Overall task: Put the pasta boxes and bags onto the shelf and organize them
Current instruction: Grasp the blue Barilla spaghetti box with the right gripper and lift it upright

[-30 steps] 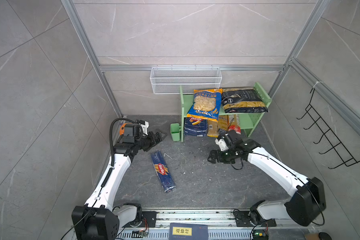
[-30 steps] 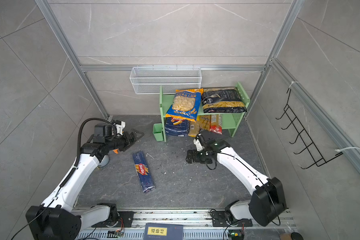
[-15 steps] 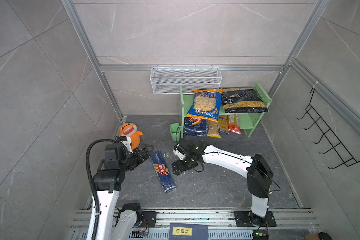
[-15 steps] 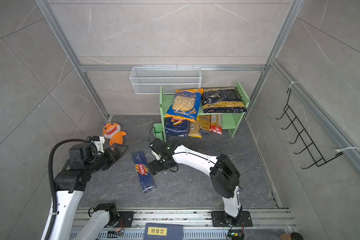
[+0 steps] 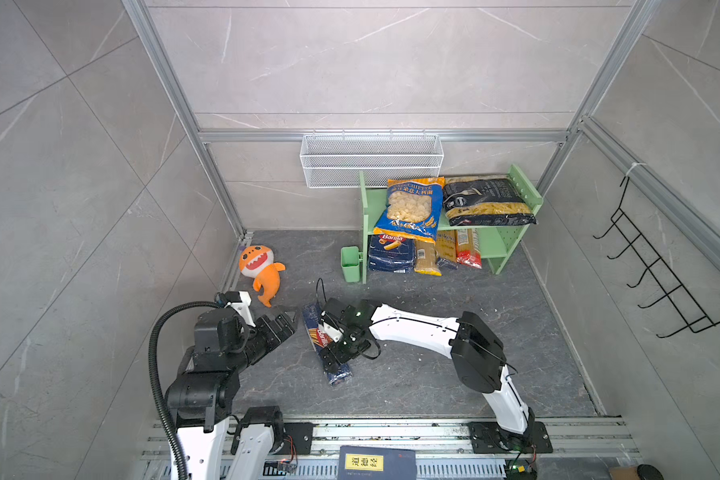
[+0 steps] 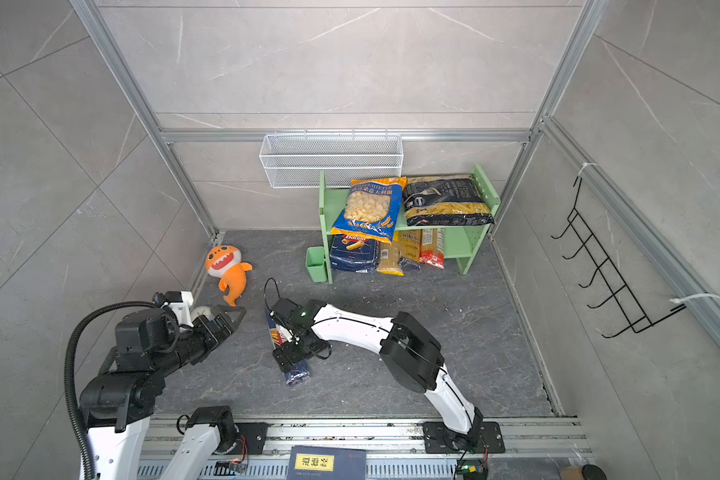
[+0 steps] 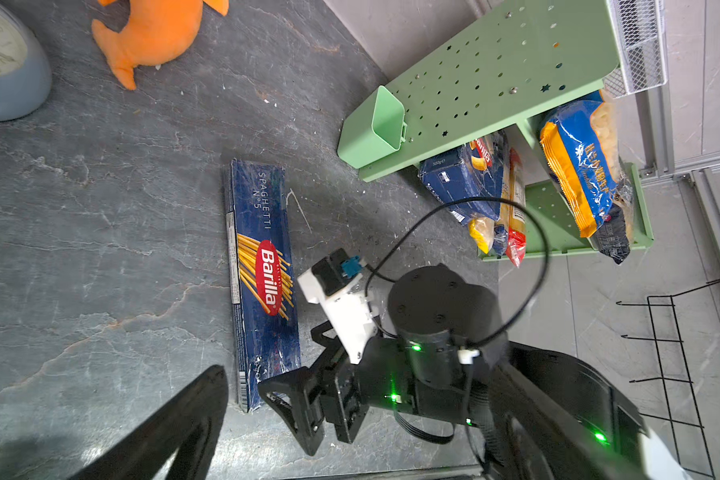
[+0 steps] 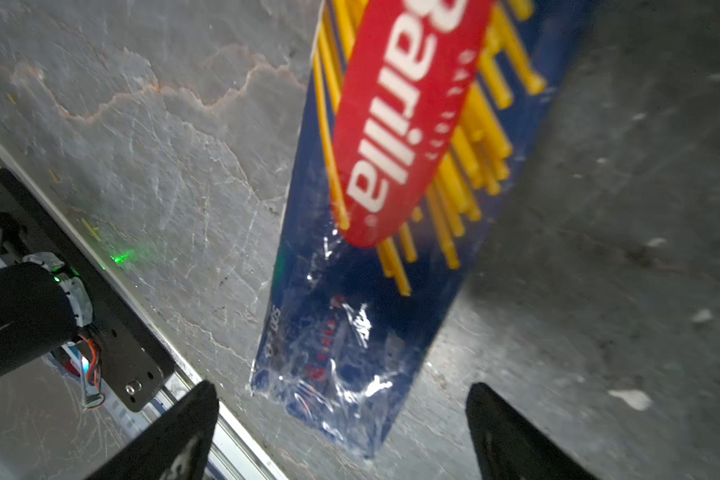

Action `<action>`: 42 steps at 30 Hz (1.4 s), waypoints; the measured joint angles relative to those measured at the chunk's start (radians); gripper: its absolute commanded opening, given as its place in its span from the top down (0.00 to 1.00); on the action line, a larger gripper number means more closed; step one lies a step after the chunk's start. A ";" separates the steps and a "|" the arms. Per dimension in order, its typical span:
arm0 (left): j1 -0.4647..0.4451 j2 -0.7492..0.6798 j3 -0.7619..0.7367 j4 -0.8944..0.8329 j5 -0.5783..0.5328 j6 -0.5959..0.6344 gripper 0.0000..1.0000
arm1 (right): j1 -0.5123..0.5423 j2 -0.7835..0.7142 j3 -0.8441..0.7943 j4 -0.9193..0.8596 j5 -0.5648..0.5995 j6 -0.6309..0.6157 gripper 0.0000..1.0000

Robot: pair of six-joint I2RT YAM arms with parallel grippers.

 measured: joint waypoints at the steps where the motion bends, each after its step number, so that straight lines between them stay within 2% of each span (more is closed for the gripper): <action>1: 0.000 -0.004 0.014 -0.011 -0.003 0.000 0.00 | 0.010 0.017 0.010 -0.002 0.000 -0.001 0.05; 8: 0.000 -0.018 0.068 -0.065 -0.027 0.000 0.00 | 0.047 0.102 0.077 -0.054 0.084 -0.005 0.09; 12: 0.000 -0.022 0.072 -0.074 -0.029 0.001 0.00 | 0.050 0.128 0.111 -0.100 0.160 -0.003 0.15; 14: 0.000 -0.021 0.072 -0.073 -0.029 0.001 0.00 | 0.051 0.134 0.117 -0.119 0.196 0.002 0.25; 17: 0.000 -0.016 0.071 -0.071 -0.026 0.001 0.00 | 0.051 0.137 0.114 -0.131 0.229 0.006 0.46; 19: 0.000 -0.007 0.071 -0.063 -0.024 0.002 0.00 | 0.048 0.121 0.091 -0.116 0.230 0.016 0.53; 23: 0.000 0.029 0.071 -0.043 -0.019 0.003 0.00 | 0.021 0.025 -0.065 -0.017 0.193 0.011 0.64; 30: 0.000 0.108 0.067 0.018 0.004 0.017 0.00 | -0.145 -0.224 -0.440 0.146 0.008 0.012 0.67; 35: 0.002 0.167 0.047 0.093 0.039 0.018 0.00 | -0.248 -0.361 -0.568 0.149 -0.051 0.013 0.70; 42: 0.002 0.296 0.009 0.240 0.092 0.014 0.00 | -0.260 -0.575 -0.648 0.059 -0.114 -0.003 0.71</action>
